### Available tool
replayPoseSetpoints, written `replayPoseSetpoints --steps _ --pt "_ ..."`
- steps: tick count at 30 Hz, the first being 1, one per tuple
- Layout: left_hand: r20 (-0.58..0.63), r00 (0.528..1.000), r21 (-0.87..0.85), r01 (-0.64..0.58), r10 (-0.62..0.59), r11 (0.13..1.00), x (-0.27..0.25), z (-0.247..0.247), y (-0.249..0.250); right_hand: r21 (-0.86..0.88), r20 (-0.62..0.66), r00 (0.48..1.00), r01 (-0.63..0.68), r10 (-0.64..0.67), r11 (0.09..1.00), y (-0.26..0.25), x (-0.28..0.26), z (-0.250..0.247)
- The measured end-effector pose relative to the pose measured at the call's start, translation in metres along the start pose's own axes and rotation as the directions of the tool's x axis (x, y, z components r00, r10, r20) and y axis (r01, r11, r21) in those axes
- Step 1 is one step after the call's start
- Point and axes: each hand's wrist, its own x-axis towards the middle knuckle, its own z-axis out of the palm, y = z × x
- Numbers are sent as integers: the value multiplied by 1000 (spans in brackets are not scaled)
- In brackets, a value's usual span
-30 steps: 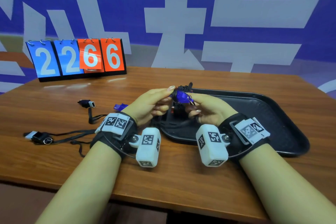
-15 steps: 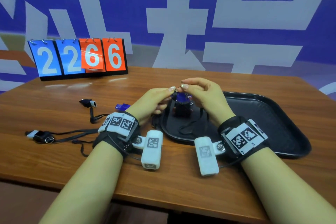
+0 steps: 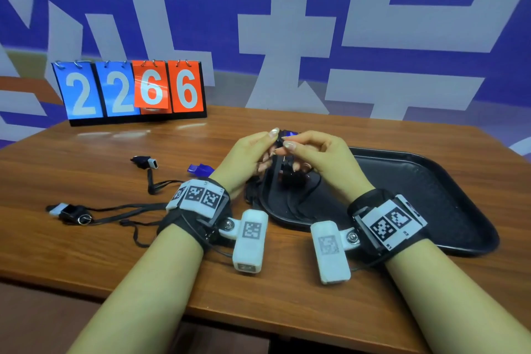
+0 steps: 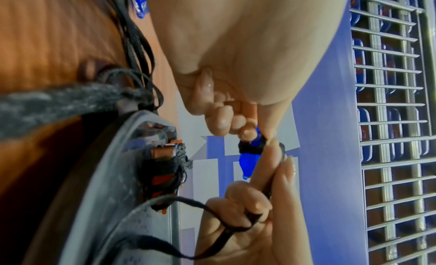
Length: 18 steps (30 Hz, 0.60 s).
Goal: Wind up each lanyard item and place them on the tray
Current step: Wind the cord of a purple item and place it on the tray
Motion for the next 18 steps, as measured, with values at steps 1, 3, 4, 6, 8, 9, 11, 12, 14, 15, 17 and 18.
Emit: replayPoseSetpoints --steps 1,3,4,6,8,9,11,12,14,15,17,18 --pt "-2 1000 -19 4 -4 1000 0 0 -1 9 11 1000 1 -1 1000 0 0 0" --pt "-11 1000 -61 16 -16 998 0 1 -2 36 33 999 -9 8 999 0 0 1" --pt "-15 1000 -79 22 -23 997 1 1 -2 52 41 999 -18 16 999 0 1 2" --pt "-23 999 -117 34 -37 993 2 3 -4 70 40 999 -32 29 997 2 2 2" --pt "-24 999 -149 38 -42 988 3 3 -5 63 30 999 -42 40 997 4 3 2" --pt "-24 999 -158 37 -42 987 4 3 -6 61 27 998 -53 51 997 4 4 2" --pt "-8 999 -181 40 -42 983 4 1 -6 64 35 996 -90 87 994 5 5 2" --pt "7 999 -198 42 -41 979 4 0 -6 57 44 994 -106 103 993 5 5 2" --pt "41 998 -246 50 -42 968 4 0 -6 27 67 990 -130 128 991 7 5 2" --pt "51 997 -275 62 -49 959 4 -1 -6 15 82 986 -149 148 989 8 5 2" --pt "64 995 -321 94 -77 943 2 -1 -4 2 120 974 -193 192 981 11 5 -1" --pt "80 993 -327 106 -84 939 2 0 -3 0 140 968 -208 206 978 11 6 -3"
